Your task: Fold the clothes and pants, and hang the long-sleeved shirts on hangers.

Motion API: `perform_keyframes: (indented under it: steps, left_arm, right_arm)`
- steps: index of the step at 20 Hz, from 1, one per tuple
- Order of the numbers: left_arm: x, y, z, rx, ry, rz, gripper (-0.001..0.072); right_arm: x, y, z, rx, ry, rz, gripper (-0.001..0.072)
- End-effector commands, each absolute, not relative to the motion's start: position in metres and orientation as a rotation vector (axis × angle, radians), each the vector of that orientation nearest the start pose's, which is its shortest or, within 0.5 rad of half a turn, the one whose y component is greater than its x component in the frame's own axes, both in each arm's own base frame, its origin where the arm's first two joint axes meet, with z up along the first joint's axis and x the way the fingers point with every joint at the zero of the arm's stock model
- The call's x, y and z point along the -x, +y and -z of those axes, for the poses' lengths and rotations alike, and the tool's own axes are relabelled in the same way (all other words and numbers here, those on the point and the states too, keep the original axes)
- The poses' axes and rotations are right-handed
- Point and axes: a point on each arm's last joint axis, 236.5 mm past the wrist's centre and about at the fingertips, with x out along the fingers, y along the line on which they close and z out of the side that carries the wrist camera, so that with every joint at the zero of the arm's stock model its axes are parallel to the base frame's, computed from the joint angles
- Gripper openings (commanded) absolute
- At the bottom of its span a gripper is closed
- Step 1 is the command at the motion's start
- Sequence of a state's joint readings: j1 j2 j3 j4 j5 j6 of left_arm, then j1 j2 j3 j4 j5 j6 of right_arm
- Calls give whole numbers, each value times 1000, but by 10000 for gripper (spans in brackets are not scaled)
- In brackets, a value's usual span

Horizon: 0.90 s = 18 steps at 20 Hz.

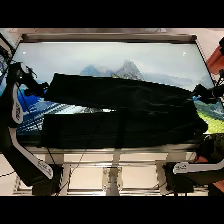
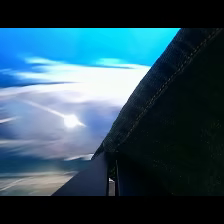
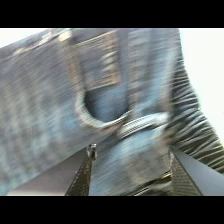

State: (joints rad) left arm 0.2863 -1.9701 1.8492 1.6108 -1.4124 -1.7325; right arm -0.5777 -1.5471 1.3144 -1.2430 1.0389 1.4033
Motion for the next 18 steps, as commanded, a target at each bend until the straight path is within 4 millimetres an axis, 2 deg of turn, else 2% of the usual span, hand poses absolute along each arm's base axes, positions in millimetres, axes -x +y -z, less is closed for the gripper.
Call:
perform_keyframes:
  steps: [1,4,6,8,10,11,13,15,18]
  left_arm:
    - [-451,181,64,323,1492,-488,34]
    - [-447,188,57,345,1479,-503,34]
    - [-447,187,57,345,1479,-501,35]
    - [-449,183,57,352,1481,-491,35]
    - [-447,181,57,355,1491,-488,35]
    - [-445,181,57,356,1497,-488,35]
    - [-444,181,57,357,1500,-490,35]
    - [-444,182,57,358,1500,-491,35]
    - [-444,182,57,358,1499,-491,35]
  right_arm:
    - [-429,-200,45,-565,1135,280,478]
    - [-453,-201,47,-578,1132,272,471]
    - [-473,-186,52,-552,1145,233,440]
    - [-491,-163,63,-537,1170,193,439]
    - [-500,-145,79,-536,1229,187,422]
    - [-501,-142,85,-528,1257,203,397]
    - [-502,-146,86,-525,1275,248,382]
    - [-503,-159,73,-504,1265,285,374]
    - [-490,-186,53,-431,1302,347,379]
